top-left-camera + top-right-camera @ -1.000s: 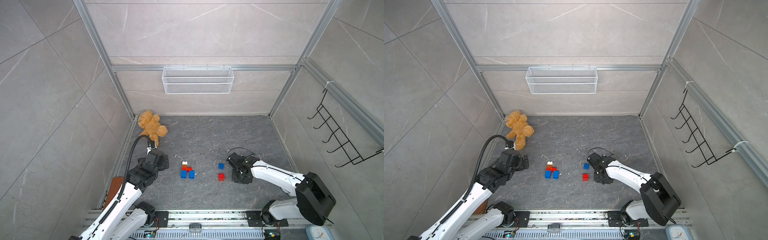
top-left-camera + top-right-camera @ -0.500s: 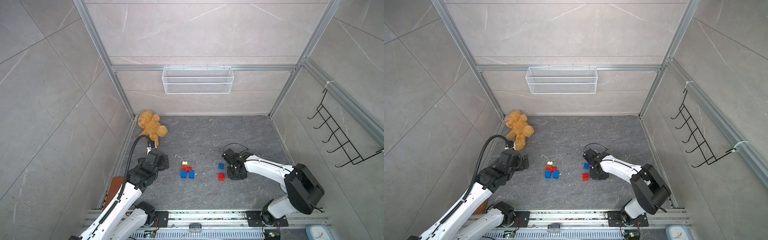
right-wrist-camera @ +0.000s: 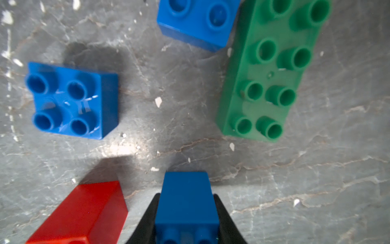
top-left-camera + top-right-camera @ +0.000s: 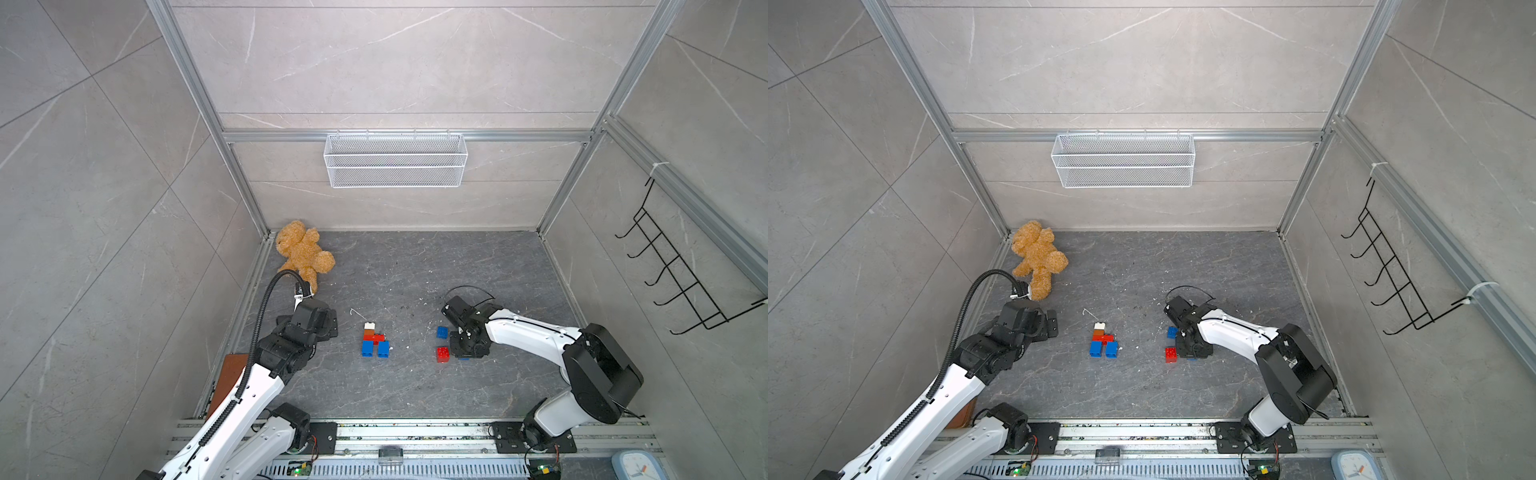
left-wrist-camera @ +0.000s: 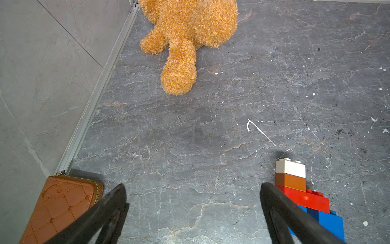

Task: Assemble the letter h with lego
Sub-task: Move the lego brick at the center of the board, then pick up the lego brick from the center of the board.

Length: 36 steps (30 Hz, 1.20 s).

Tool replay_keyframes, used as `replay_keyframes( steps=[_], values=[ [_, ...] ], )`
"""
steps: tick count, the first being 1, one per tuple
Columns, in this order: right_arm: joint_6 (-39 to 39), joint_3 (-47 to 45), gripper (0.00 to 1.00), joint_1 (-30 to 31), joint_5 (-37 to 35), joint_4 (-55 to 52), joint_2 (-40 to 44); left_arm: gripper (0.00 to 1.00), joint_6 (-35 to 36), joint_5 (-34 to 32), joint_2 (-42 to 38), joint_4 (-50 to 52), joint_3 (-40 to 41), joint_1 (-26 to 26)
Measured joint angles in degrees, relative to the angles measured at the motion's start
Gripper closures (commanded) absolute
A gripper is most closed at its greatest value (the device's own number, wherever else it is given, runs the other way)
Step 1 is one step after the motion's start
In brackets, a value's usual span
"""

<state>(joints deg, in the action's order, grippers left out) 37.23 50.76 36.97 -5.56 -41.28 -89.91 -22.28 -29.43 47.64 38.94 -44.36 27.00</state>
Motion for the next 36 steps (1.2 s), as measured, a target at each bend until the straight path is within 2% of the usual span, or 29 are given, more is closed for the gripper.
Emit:
replay_keyframes(
  steps=[2,6,10,24,36],
  values=[
    [0.0,0.0,0.74,0.0,0.0,0.0,0.0,0.0,0.0,0.0,0.0,0.0,0.0,0.0],
    [-0.4,0.0,0.42,0.0,0.0,0.0,0.0,0.0,0.0,0.0,0.2,0.0,0.0,0.0],
    [-1.0,0.2,0.26,0.0,0.0,-0.6,0.0,0.0,0.0,0.0,0.3,0.0,0.0,0.0],
    [-2.1,7.1,0.25,-2.3,-1.4,-2.3,2.1,0.0,0.0,0.0,0.3,0.0,0.0,0.0],
    [-2.5,9.1,0.26,-5.1,1.6,4.7,-5.3,0.0,0.0,0.0,0.3,0.0,0.0,0.0]
  ],
)
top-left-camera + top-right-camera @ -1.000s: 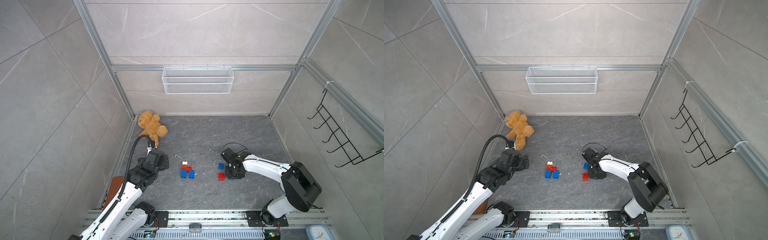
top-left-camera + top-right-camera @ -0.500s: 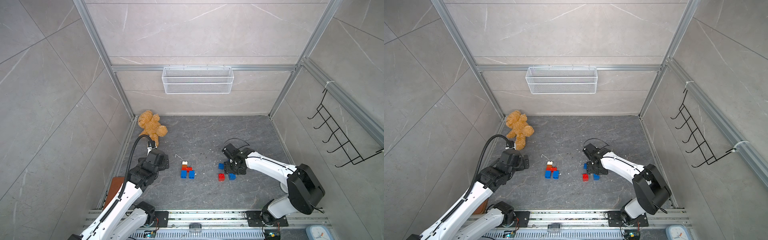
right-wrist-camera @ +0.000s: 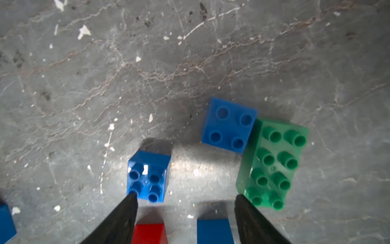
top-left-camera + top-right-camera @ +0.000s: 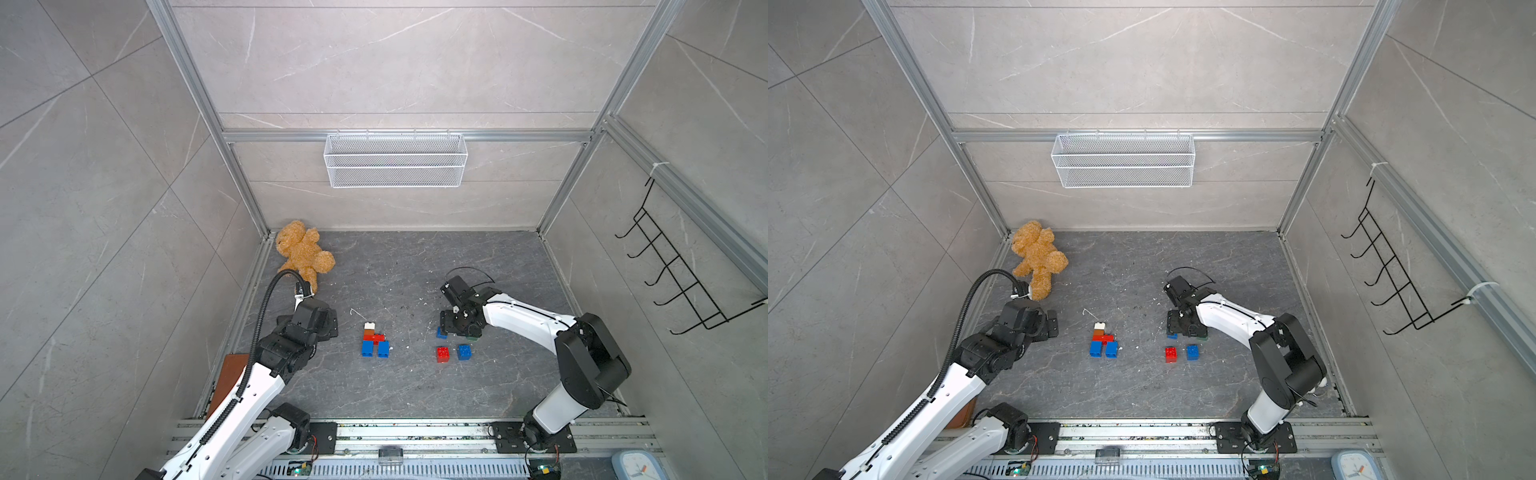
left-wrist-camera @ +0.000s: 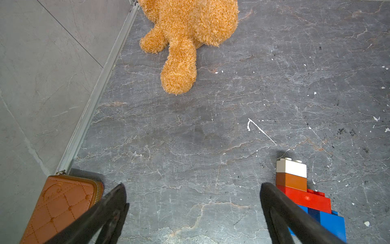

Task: Assemble the letter h with lego
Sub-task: Pick up the lego brick from the center of the board.

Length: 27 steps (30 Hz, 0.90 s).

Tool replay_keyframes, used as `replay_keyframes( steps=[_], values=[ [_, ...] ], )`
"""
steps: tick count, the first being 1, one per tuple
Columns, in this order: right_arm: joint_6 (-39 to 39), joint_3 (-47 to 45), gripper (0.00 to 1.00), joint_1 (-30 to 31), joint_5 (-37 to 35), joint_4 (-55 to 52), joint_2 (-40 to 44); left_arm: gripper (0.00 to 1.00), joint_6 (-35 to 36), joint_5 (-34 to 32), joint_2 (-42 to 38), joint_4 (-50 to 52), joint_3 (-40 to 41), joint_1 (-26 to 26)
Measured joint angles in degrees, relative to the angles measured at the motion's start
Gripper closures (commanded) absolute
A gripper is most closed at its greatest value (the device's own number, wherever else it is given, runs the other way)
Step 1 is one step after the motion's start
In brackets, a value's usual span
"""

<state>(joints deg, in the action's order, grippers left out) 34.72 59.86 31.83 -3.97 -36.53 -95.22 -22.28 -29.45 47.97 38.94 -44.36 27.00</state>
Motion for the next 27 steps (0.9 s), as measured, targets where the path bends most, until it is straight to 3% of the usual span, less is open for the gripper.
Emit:
replay_keyframes(
  steps=[19,27],
  values=[
    [0.4,-4.0,0.26,-5.5,-0.8,3.0,-1.6,0.0,0.0,0.0,0.0,0.0,0.0,0.0],
    [0.8,-7.3,0.27,-7.5,-0.9,0.8,5.2,0.0,0.0,0.0,0.0,0.0,0.0,0.0]
  ],
)
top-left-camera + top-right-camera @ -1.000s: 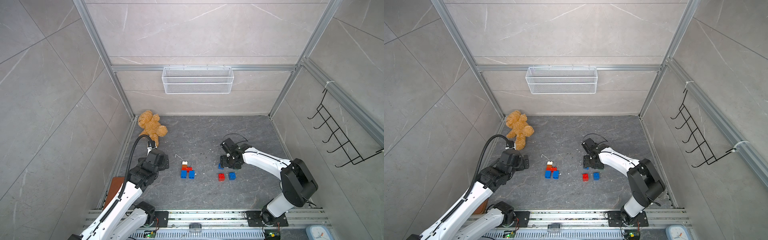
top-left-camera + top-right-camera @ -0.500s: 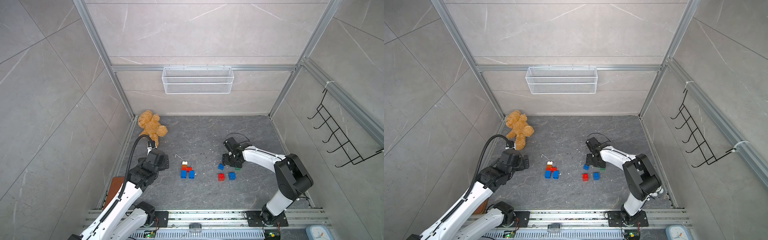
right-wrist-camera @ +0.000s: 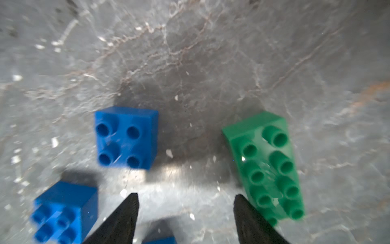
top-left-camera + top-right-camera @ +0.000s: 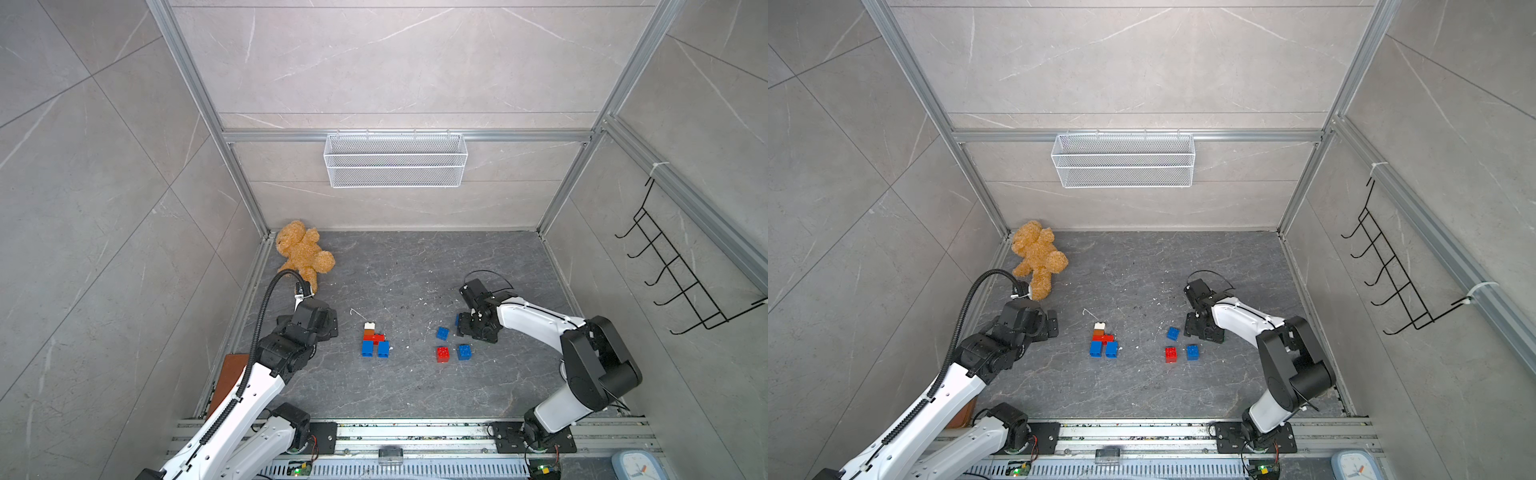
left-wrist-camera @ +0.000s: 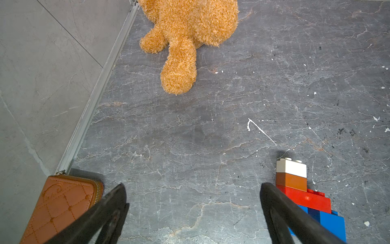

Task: Assemble the letter h with lego
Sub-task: Pick up the lego brick from the center of the board.

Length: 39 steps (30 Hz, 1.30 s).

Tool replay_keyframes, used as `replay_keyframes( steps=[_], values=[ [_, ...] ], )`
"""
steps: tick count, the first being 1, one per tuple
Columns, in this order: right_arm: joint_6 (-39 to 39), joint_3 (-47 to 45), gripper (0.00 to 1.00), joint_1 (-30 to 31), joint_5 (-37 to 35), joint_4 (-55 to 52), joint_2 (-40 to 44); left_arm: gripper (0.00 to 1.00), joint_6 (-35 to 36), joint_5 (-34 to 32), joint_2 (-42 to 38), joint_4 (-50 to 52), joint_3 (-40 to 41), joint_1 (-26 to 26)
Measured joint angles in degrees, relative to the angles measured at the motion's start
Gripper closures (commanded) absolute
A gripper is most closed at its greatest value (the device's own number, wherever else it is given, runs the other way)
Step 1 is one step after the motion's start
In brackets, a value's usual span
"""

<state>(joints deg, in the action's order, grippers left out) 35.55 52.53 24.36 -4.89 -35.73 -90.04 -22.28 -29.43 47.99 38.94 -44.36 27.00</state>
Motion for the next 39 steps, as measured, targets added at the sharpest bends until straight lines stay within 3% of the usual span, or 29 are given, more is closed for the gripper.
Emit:
replay_keyframes(
  steps=[5,17,39],
  values=[
    [0.9,-0.1,0.28,-0.8,-2.6,-2.6,6.2,0.0,0.0,0.0,0.0,0.0,0.0,0.0],
    [0.6,0.3,0.3,-11.2,-2.7,-3.2,2.7,0.0,0.0,0.0,0.0,0.0,0.0,0.0],
    [-0.2,-2.1,0.38,-9.0,3.5,2.9,-1.4,0.0,0.0,1.0,0.0,0.0,0.0,0.0]
  ],
)
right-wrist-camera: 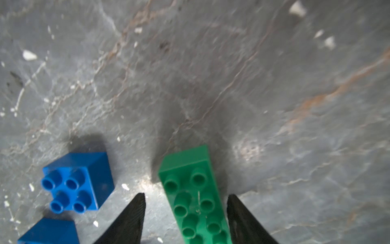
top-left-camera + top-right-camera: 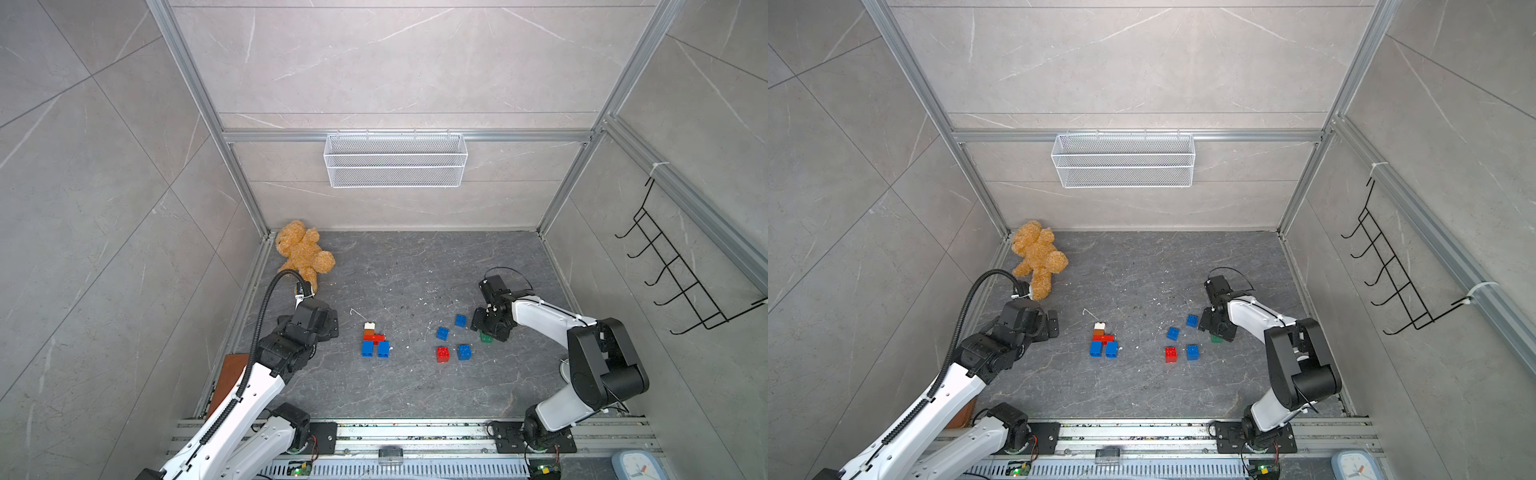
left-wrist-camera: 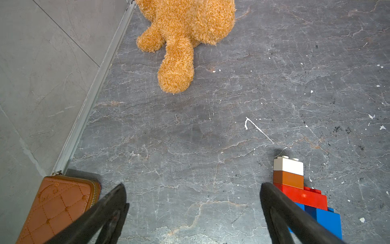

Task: Assemble the letter h with lego
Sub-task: Pick up the lego brick from the center of the board.

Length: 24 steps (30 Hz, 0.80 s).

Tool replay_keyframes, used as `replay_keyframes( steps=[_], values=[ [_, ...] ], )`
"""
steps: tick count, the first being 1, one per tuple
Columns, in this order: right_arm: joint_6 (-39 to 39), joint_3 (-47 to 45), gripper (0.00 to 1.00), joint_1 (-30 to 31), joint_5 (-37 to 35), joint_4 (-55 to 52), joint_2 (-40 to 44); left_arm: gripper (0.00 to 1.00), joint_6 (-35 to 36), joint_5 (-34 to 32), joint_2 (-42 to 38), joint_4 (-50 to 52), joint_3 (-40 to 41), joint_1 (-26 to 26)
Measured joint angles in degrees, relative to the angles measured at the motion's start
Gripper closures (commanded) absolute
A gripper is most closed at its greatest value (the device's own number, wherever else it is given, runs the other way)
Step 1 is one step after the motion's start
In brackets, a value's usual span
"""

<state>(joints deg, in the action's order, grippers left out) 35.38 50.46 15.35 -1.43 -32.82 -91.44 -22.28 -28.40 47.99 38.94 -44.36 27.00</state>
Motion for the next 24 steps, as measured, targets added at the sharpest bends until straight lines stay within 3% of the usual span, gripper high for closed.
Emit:
replay_keyframes(
  steps=[24],
  values=[
    [11.8,-1.1,0.55,2.2,-4.5,0.3,2.1,0.0,0.0,0.2,0.3,0.0,0.0,0.0]
  ],
)
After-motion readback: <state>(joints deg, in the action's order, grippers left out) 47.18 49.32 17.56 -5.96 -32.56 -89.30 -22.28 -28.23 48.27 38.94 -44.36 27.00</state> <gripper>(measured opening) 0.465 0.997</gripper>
